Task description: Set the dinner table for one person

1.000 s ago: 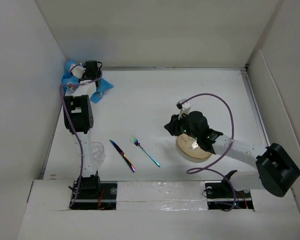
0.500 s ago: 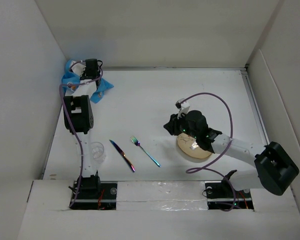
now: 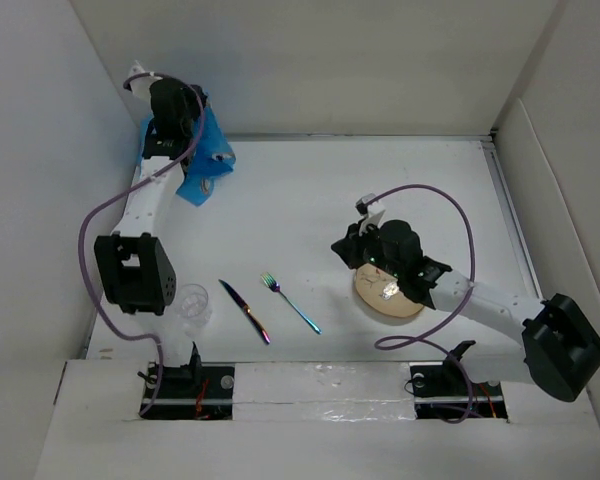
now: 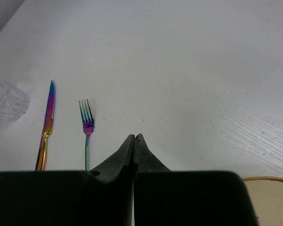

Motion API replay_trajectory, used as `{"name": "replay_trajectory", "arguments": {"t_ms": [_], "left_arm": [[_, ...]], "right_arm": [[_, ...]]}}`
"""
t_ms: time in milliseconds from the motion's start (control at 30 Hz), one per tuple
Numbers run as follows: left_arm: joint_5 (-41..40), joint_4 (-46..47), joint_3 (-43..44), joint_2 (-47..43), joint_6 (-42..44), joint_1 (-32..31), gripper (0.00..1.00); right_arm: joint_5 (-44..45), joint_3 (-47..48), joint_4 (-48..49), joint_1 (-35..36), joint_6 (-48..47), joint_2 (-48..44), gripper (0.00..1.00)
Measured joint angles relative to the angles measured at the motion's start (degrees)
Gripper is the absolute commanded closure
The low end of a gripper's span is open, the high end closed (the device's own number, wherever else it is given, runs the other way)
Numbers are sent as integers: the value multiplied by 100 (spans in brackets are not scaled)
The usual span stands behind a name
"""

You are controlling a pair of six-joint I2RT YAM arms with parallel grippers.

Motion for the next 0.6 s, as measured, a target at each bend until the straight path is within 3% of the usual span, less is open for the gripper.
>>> {"name": "replay_trajectory", "arguments": {"t_ms": [67, 100, 200, 467, 600], "left_arm": [[267, 127, -15, -490, 31, -66, 100], [376, 160, -28, -713, 52, -74, 100], [584, 199, -72, -1274, 157, -39, 100], [1064, 282, -942, -2385, 245, 396, 100], [1388, 269, -1137, -2437, 245, 435, 100]], "right_arm": [[39, 0, 2, 22, 4, -85, 69], [42, 0, 4, 33, 26, -118, 53], [39, 15, 39, 59, 39, -140, 40], [61, 778, -44, 162, 133, 433, 34], [179, 1440, 79, 221, 94, 1276, 32]]}}
